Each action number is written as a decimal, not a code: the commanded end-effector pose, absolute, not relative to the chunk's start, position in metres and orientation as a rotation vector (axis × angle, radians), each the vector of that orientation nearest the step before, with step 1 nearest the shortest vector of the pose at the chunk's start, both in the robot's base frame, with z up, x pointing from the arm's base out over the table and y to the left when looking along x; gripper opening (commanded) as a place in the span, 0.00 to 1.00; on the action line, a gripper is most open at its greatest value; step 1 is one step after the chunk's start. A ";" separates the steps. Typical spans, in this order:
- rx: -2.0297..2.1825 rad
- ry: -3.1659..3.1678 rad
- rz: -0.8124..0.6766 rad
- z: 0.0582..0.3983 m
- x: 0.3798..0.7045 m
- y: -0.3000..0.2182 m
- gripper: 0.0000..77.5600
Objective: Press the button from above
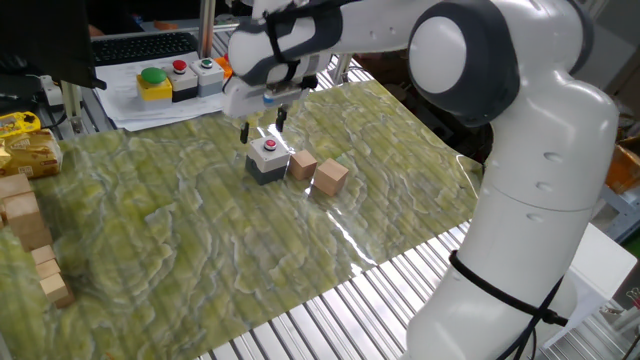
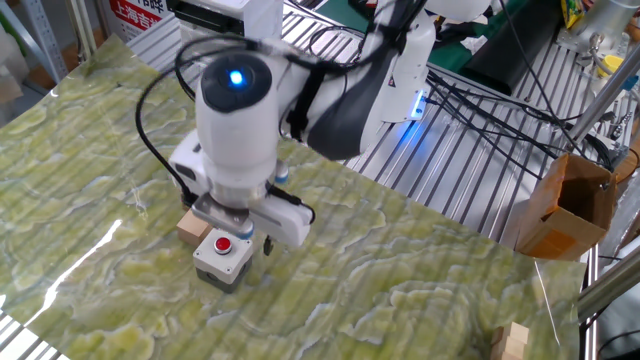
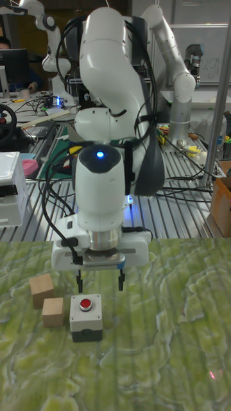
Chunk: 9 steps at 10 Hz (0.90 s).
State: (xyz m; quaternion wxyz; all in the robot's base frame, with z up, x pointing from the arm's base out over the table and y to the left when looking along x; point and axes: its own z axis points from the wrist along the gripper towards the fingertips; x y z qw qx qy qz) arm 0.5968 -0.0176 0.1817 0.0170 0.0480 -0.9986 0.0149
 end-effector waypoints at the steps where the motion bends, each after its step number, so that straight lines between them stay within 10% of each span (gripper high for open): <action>1: 0.148 -3.126 0.020 0.124 0.595 0.000 1.00; 9: 0.141 -3.121 0.020 0.134 0.596 -0.001 1.00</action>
